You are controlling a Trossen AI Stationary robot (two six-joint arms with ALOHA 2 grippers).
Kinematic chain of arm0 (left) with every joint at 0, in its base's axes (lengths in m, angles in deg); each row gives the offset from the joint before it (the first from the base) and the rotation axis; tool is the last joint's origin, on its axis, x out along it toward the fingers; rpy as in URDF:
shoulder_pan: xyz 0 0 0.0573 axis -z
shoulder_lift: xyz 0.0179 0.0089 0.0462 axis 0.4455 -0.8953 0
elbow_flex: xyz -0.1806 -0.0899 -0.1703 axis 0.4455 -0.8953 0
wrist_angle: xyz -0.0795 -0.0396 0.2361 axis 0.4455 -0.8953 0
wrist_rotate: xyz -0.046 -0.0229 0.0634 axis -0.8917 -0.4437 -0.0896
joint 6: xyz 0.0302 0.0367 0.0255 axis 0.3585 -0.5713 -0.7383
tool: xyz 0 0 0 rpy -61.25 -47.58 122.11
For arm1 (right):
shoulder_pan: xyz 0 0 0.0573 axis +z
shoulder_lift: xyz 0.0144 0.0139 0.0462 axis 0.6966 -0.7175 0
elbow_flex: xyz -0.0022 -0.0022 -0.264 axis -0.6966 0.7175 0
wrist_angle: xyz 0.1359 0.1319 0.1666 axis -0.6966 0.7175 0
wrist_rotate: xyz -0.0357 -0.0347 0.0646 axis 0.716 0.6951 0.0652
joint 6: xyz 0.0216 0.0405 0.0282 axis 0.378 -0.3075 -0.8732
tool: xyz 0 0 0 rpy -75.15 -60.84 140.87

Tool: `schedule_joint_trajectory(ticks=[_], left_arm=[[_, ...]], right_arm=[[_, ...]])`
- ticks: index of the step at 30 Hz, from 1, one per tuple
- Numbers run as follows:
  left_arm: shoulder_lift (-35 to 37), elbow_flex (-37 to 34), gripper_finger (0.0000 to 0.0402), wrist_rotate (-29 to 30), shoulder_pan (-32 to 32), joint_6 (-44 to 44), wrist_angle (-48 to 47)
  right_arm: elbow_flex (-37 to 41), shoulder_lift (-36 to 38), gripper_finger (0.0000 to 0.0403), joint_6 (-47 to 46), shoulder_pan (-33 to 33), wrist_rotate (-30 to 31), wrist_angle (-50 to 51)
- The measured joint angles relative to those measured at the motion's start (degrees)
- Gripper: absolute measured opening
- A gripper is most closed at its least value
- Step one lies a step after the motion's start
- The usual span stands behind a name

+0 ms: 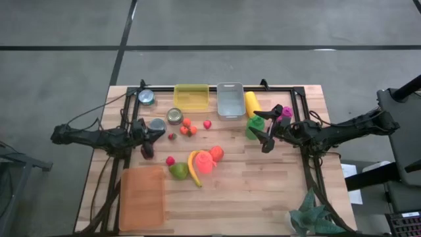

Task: Pick & Place Food Item
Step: Put the orange tumbler into the orange bin

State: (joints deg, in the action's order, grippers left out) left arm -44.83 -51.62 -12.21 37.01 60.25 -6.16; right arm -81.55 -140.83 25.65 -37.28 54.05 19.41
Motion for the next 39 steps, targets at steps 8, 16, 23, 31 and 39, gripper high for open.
schedule_joint_trajectory(ticks=[8,16,23,31,39], left_arm=[[-10.75,13.16,0.0000,-0.57,0.05,-2.89,-5.81],[-34.66,30.64,0.0000,0.02,0.05,-0.34,-18.10],[-51.17,43.09,0.0026,-1.19,0.23,0.19,-23.70],[-60.56,51.39,0.0162,-9.54,0.73,0.28,-24.95],[-63.37,55.98,0.0289,-11.12,4.52,0.18,-24.67]], right_arm=[[0.00,0.00,0.0328,-0.03,-0.02,-0.02,0.20],[0.00,0.00,0.0328,-0.06,-0.02,-0.02,0.28],[0.00,0.00,0.0328,-0.04,-0.02,0.00,0.28],[0.00,0.00,0.0328,-0.09,-0.02,0.00,0.28],[0.00,0.00,0.0328,0.02,-0.02,0.00,0.28]])
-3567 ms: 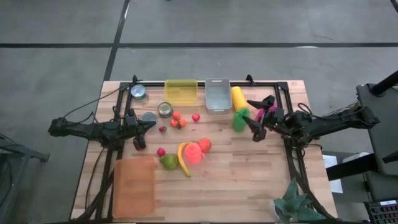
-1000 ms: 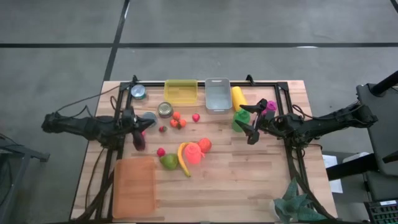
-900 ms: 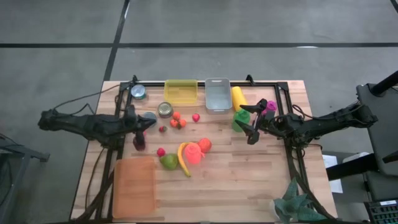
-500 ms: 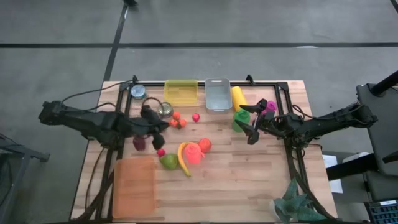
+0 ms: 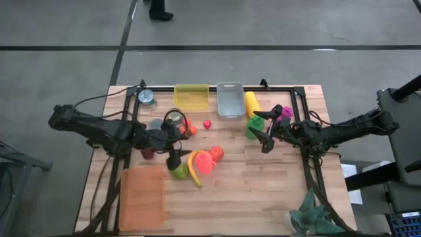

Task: Pick & Place Food Item
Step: Put the orange tumbler into the orange bin

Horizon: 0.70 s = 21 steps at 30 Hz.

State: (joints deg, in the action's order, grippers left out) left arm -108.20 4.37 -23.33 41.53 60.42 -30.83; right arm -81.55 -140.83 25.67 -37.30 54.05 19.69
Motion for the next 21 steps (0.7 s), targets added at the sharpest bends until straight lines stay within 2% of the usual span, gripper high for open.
schedule_joint_trajectory(ticks=[6,9,21], left_arm=[[-3.31,2.90,0.0327,2.19,4.73,-3.14,0.53],[-6.19,4.54,0.0328,5.85,6.11,-3.25,0.52],[-14.40,8.12,0.0329,6.49,5.98,-3.24,0.88]], right_arm=[[0.00,0.00,0.0328,-0.09,0.00,0.00,0.00],[0.00,0.00,0.0328,0.01,0.01,0.00,0.00],[0.00,-0.02,0.0328,-0.10,0.02,0.00,0.15]])
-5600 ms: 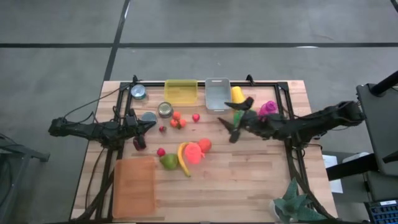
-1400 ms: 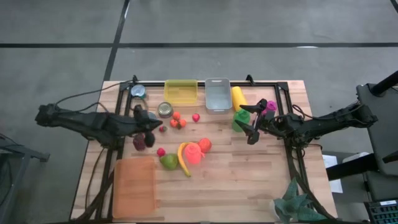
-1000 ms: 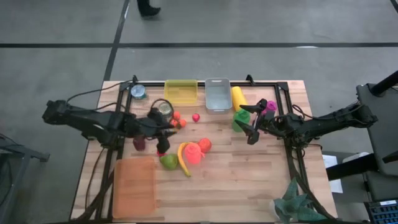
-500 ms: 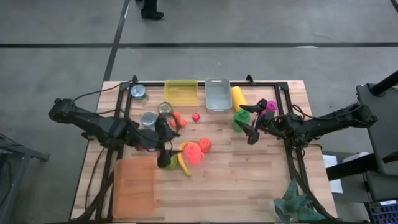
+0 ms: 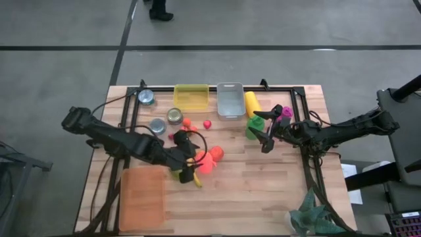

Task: Pick & Place Food Item
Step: Put the orange tumbler into the orange bin

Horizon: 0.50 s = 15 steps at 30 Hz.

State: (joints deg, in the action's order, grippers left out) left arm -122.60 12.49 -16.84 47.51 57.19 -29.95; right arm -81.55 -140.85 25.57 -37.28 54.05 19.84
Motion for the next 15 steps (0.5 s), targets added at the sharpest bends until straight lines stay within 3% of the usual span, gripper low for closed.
schedule_joint_trajectory(ticks=[15], left_arm=[[-0.81,-0.99,0.0329,0.20,-0.95,-1.44,1.77]], right_arm=[[0.00,0.00,0.0328,-0.01,0.00,0.00,0.92]])
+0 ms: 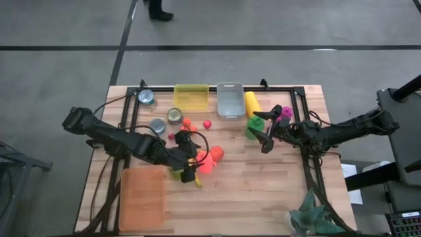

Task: Pick & Place Food Item
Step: Put the orange tumbler into the orange bin

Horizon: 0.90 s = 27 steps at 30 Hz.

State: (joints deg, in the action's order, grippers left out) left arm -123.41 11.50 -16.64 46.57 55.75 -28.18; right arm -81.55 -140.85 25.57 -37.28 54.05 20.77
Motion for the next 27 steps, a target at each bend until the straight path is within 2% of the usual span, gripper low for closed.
schedule_joint_trajectory(ticks=[27], left_arm=[[-0.07,-10.46,0.0329,-0.04,-2.80,1.70,11.90]], right_arm=[[0.00,0.00,0.0328,0.07,-0.02,0.00,0.17]])
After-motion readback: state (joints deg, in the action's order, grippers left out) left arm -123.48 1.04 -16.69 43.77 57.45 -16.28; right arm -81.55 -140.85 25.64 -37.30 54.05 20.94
